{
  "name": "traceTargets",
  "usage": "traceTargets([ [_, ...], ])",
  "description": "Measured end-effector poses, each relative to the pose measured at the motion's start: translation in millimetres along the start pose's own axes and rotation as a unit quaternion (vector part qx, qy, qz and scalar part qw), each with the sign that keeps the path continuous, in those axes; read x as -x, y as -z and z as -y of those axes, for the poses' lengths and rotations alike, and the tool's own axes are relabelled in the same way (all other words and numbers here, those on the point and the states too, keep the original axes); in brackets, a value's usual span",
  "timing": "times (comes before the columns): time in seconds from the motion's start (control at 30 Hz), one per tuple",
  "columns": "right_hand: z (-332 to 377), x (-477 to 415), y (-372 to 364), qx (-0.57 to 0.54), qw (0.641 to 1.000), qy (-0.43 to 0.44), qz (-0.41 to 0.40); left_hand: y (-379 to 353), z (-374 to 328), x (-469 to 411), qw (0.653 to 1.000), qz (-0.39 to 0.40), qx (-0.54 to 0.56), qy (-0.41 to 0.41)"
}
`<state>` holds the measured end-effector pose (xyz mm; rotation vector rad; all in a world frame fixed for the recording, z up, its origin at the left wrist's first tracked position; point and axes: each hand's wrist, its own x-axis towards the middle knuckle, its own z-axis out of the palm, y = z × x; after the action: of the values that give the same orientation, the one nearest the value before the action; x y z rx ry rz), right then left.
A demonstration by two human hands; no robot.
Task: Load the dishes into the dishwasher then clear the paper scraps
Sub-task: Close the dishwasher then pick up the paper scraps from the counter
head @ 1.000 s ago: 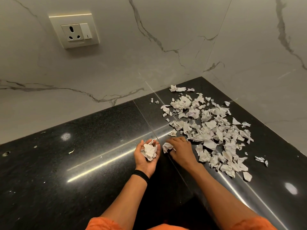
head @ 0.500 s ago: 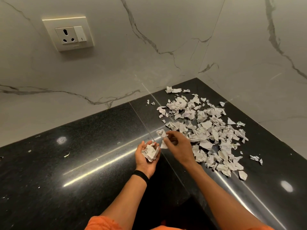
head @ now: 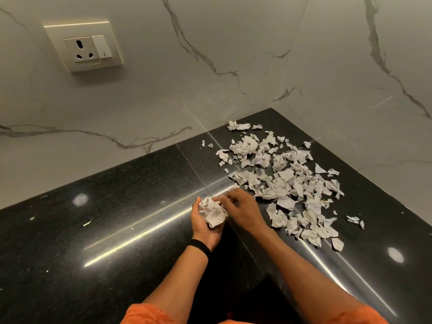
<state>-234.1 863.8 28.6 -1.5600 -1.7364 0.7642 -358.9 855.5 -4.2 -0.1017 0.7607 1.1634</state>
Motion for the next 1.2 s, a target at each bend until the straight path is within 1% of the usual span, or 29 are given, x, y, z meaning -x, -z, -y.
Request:
traceTargets([
  [0.03, -4, -7, 4, 0.004, 1.0, -0.01, -0.012, -2, -2, 1, 1.0, 0.0, 0.009, -0.002],
  [0.1, -14, -23, 11, 0.051, 0.998, -0.028, -0.009, -3, -7, 0, 1.0, -0.01, 0.024, -0.006],
  [0.2, -34, -43, 17, 0.165, 0.985, -0.038, 0.036, -1, -12, -3, 0.999, -0.021, 0.038, -0.002],
  [0.3, -48, -52, 13, 0.23, 0.968, -0.026, 0.094, 2, -12, -6, 0.999, -0.032, 0.042, -0.002],
  [0.33, -51, -52, 10, 0.246, 0.964, -0.017, 0.103, 4, -12, -8, 0.999, -0.032, 0.044, -0.002],
  [0.4, -56, -48, 4, 0.267, 0.959, 0.003, 0.09, 8, -11, -11, 0.998, -0.035, 0.046, -0.004],
  [0.53, -59, -36, 4, 0.267, 0.961, 0.03, 0.066, 11, -10, -17, 0.998, -0.024, 0.052, -0.011],
  [0.63, -57, -24, 10, 0.222, 0.974, 0.019, 0.039, 10, -8, -17, 0.998, -0.022, 0.055, -0.012],
  [0.7, -52, -15, 16, 0.141, 0.99, -0.023, -0.006, 7, -7, -15, 0.999, -0.024, 0.045, -0.008],
  [0.77, -41, -10, 22, 0.038, 0.996, -0.06, -0.053, 4, -5, -16, 0.999, -0.024, 0.034, -0.003],
  [0.83, -25, -7, 25, -0.045, 0.995, -0.059, -0.068, 0, -1, -16, 0.999, -0.022, 0.031, -0.005],
  [0.9, -6, -2, 22, -0.093, 0.993, -0.032, -0.06, -3, 4, -18, 1.0, -0.005, 0.023, 0.002],
  [0.97, 5, 3, 13, -0.073, 0.997, 0.005, -0.038, -7, 9, -18, 1.0, 0.007, 0.015, 0.012],
  [1.03, 4, 10, -1, 0.008, 1.0, 0.028, -0.004, -9, 14, -19, 1.0, 0.007, 0.007, 0.024],
  [1.1, -2, 15, -11, 0.067, 0.997, 0.03, 0.026, -10, 17, -19, 0.999, 0.008, -0.002, 0.031],
  [1.2, -4, 17, -11, 0.081, 0.995, 0.039, 0.039, -9, 20, -20, 0.999, -0.005, -0.012, 0.041],
])
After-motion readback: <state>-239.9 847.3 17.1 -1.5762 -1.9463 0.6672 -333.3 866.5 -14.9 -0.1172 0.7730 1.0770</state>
